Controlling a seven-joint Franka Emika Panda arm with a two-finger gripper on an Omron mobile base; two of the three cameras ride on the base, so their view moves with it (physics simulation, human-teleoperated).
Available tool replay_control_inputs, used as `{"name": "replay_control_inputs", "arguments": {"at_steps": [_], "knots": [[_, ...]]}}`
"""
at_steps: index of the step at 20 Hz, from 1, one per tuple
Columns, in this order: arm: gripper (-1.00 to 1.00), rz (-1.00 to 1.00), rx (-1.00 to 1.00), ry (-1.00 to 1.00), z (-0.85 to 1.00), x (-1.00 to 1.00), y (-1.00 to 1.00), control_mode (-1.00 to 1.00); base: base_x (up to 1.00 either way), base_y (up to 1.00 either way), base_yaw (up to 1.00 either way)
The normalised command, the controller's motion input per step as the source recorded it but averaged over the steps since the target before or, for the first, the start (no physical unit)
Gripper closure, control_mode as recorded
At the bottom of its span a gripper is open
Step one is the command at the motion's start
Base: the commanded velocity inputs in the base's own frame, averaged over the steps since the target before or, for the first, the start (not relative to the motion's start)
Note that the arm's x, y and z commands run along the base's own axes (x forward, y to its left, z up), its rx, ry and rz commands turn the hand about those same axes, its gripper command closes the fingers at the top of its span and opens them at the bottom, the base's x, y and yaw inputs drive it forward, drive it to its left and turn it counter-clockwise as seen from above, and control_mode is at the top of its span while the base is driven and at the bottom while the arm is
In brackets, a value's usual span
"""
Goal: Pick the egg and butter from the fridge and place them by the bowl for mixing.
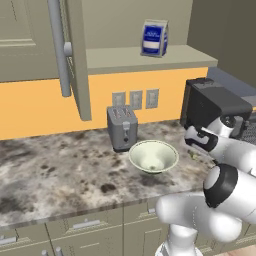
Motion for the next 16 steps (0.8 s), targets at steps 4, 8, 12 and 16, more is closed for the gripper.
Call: {"name": "replay_control_inputs", "arguments": {"at_steps": [4,8,12,16], "knots": [[1.0,0.02,0.0,0.0,-0.21,0.21,0.0,-1.0,0.0,0.0,0.0],[1.0,0.0,0.0,0.0,-0.22,0.16,0.0,-1.0,0.0,0.0,0.0],[1.0,0.0,0.0,0.0,-0.14,0.14,0.01,-1.0,0.0,0.0,0.0],[1.0,0.0,0.0,0.0,-0.1,0.17,0.01,-1.0,0.0,0.0,0.0]]}}
